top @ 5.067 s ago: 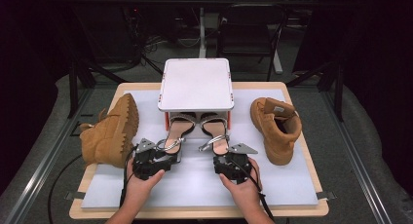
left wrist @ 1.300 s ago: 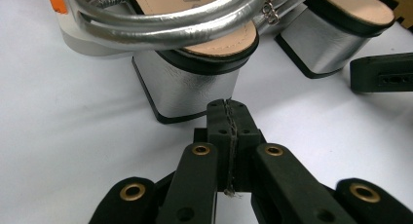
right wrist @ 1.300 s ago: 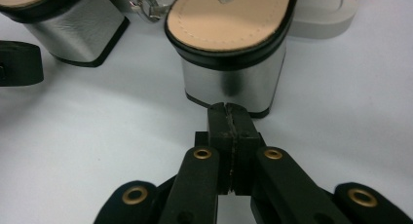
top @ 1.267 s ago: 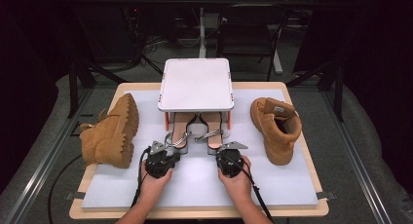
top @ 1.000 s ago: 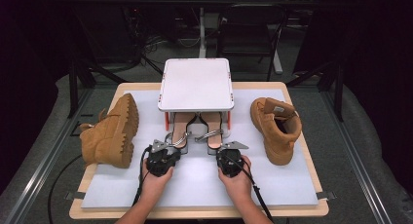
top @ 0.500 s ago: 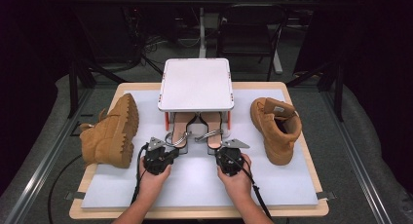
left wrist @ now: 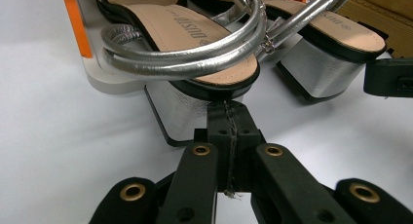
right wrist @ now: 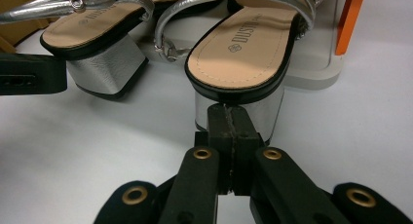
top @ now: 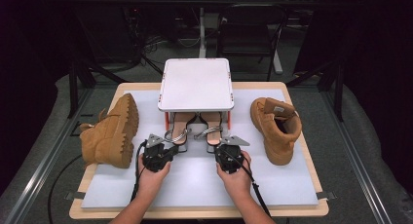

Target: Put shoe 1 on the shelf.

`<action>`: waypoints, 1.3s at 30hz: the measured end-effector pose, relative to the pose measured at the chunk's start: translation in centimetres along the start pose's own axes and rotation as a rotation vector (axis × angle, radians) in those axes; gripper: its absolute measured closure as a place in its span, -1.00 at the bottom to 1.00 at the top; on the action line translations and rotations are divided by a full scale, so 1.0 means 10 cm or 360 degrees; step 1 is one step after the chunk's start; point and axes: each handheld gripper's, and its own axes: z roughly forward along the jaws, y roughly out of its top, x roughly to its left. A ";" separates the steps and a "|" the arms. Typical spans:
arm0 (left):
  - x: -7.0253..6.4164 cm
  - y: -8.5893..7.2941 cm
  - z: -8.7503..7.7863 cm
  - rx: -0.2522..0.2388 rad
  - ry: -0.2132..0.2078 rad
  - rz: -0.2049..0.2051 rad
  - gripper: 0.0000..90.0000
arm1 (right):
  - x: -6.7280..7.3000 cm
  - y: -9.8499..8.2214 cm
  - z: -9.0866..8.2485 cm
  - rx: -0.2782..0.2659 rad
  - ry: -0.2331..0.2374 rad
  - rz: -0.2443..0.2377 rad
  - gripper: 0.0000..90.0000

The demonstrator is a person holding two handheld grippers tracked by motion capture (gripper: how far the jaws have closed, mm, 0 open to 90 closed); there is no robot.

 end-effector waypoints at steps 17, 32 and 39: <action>-0.01 0.19 0.04 -0.0033 0.0011 -0.0002 1.00 | 0.02 0.13 0.03 -0.0028 -0.0014 -0.0007 1.00; 0.05 0.27 0.21 -0.0021 0.0050 -0.0037 1.00 | -0.02 0.28 0.19 -0.0038 -0.0049 -0.0021 1.00; 0.06 0.30 0.28 -0.0019 0.0048 -0.0053 1.00 | -0.03 0.34 0.26 -0.0043 -0.0069 -0.0007 1.00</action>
